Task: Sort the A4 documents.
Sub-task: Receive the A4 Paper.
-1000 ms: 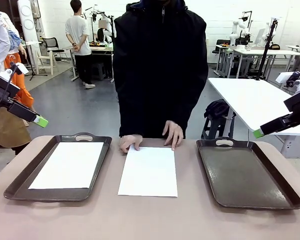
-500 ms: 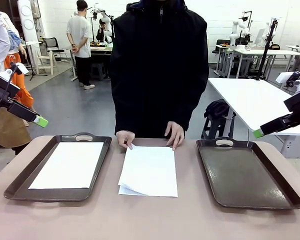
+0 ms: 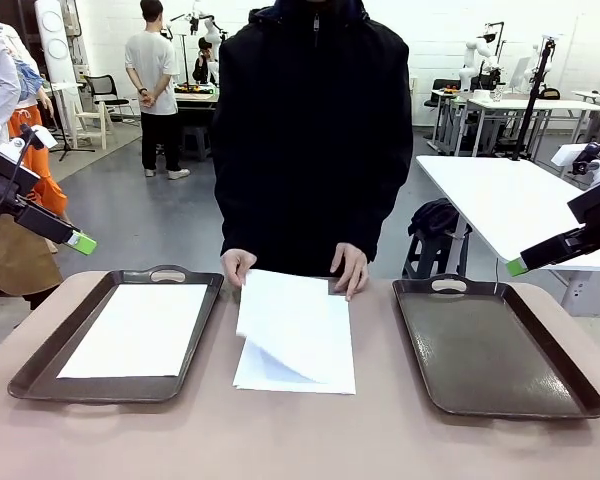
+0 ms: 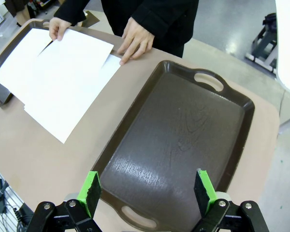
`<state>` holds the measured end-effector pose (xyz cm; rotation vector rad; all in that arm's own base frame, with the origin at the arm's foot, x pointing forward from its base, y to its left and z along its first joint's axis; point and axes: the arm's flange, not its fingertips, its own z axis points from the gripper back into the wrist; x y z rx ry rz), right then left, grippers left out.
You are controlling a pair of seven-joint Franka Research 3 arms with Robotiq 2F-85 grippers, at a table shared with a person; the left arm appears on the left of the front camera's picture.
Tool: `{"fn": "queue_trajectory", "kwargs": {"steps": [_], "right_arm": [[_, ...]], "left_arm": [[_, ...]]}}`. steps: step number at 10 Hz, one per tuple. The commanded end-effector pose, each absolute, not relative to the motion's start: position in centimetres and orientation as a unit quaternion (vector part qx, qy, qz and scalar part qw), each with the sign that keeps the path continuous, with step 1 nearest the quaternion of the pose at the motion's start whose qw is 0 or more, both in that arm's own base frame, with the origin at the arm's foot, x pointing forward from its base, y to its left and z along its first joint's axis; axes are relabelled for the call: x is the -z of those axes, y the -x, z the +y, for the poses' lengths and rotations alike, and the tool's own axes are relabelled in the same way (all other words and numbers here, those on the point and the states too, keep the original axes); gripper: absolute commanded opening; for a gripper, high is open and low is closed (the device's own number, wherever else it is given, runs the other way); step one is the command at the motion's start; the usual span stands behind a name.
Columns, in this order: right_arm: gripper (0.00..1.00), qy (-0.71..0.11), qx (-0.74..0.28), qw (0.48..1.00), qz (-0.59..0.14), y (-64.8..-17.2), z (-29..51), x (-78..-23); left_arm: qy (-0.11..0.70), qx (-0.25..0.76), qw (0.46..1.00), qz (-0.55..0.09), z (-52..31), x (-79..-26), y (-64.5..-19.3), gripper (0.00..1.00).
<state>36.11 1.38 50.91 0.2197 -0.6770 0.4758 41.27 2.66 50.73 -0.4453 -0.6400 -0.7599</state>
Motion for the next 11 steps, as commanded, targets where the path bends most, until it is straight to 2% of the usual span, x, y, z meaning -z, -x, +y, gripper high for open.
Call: {"fn": "queue_trajectory", "kwargs": {"steps": [1, 11], "right_arm": [[1.00, -0.114, -0.231, 0.909, -0.327, -36.21, 1.38, -50.70], [1.00, -0.114, -0.231, 0.909, -0.327, -36.21, 1.38, -50.70]], "left_arm": [[0.207, 0.367, 0.854, -0.304, 2.74, -50.71, -41.10, 1.00], [0.207, 0.367, 0.854, -0.304, 2.74, -50.71, -41.10, 1.00]]}}
